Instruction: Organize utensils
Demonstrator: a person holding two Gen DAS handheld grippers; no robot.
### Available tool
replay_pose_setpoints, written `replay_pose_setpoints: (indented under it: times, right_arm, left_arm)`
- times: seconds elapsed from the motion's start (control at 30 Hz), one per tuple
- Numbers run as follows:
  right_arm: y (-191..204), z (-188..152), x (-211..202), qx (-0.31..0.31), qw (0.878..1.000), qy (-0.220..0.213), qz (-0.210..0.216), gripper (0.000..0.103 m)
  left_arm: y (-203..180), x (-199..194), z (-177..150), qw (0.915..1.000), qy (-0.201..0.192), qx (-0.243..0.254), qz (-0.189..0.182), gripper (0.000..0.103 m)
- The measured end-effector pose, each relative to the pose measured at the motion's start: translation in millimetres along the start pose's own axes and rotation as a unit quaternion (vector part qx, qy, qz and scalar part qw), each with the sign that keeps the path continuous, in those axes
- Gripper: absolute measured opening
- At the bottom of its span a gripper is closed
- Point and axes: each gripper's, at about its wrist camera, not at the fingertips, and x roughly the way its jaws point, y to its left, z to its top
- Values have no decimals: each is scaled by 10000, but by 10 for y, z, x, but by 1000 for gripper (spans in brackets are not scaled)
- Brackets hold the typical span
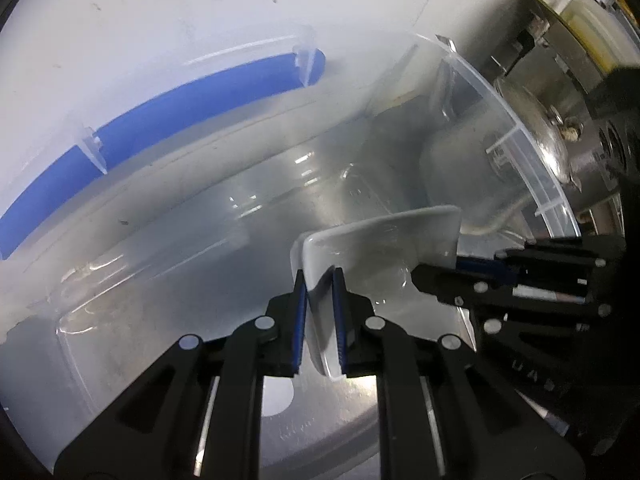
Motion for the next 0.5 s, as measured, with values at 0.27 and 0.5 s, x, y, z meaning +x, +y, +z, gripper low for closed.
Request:
replay_pose_setpoints:
  times: [0.27,0.5]
  right_arm:
    - [45,-318,-585,-268,9973,-681,-17,13]
    - [430,-1511,-1310,-1596,9759,-1039,1061,25]
  left_arm:
    - [-10,-586,-75,9968,-746,-195,225,11]
    - [-139,-1800,-1035,9756,-2091,-632,208,15]
